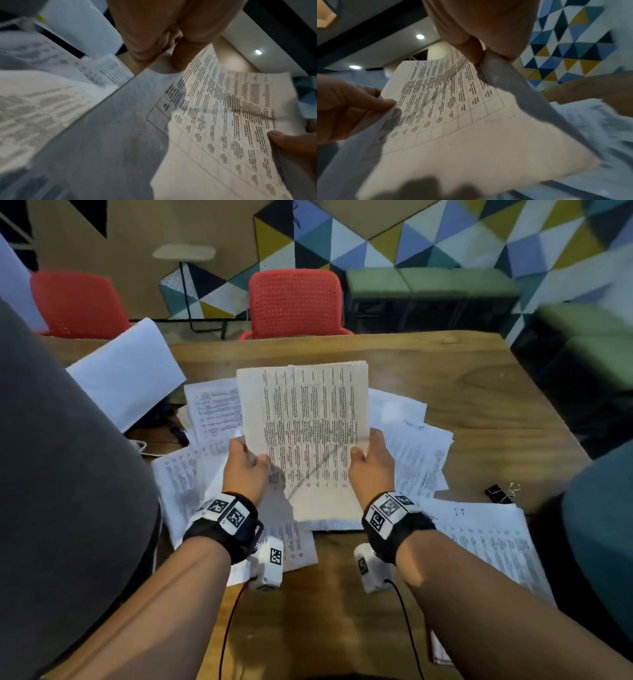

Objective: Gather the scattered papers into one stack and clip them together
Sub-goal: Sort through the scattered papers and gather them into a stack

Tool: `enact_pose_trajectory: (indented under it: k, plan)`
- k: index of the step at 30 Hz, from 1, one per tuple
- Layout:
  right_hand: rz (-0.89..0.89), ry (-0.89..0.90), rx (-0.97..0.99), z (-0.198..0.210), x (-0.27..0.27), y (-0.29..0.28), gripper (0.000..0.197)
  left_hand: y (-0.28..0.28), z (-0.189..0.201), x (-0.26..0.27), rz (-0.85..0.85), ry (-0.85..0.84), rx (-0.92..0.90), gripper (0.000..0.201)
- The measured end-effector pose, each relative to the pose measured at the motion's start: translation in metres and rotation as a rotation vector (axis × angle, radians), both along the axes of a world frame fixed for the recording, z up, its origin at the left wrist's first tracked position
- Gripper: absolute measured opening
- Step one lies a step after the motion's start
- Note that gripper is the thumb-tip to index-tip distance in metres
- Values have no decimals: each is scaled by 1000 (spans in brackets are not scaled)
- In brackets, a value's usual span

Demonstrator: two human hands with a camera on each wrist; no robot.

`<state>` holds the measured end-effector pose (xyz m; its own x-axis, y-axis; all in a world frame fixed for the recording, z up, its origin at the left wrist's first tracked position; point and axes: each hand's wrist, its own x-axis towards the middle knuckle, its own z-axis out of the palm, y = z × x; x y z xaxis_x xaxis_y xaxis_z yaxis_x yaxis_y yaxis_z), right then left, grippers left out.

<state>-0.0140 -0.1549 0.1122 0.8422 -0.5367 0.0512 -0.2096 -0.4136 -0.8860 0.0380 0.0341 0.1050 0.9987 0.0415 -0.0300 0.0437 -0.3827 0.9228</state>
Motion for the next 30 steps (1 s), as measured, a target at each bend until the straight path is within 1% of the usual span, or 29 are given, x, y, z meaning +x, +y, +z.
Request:
enact_pose_trajectory:
  k: [2,4,6,8,11,14,17,19,24,26,28,30]
  plan:
    - [-87,44,-44,-6,-14,-25,29,-24,-5,-6,-94,34,74,37]
    - [-158,54,-108,-19,-33,-51,36,-50,-13,-17,-200,99,82,47]
    - [-236,74,-90,-32,-55,-77,49,-78,-21,-33,-313,151,78,63]
    - [-299,134,-52,-43,-80,-105,60,-105,-33,-49,-443,172,98,78]
    - [-360,198,-53,-55,-118,-143,68,-141,-51,-70,-593,171,180,88]
    - [-421,278,-107,-62,-153,-170,65,-171,-67,-93,-703,225,204,86]
    - [-456,357,-192,-73,-180,-191,67,-194,-82,-111,-804,306,289,84]
    - [-460,400,-219,-85,-194,-205,67,-207,-91,-118,-816,358,337,81]
    - [-459,475,-254,-112,-215,-224,61,-229,-104,-132,-836,447,428,62]
    - [-444,467,-335,-117,-216,-225,60,-233,-108,-136,-822,468,472,59]
    - [-422,458,-424,-119,-215,-221,63,-234,-113,-139,-813,491,521,60]
    - [-400,507,-499,-119,-212,-216,63,-234,-116,-139,-785,554,523,59]
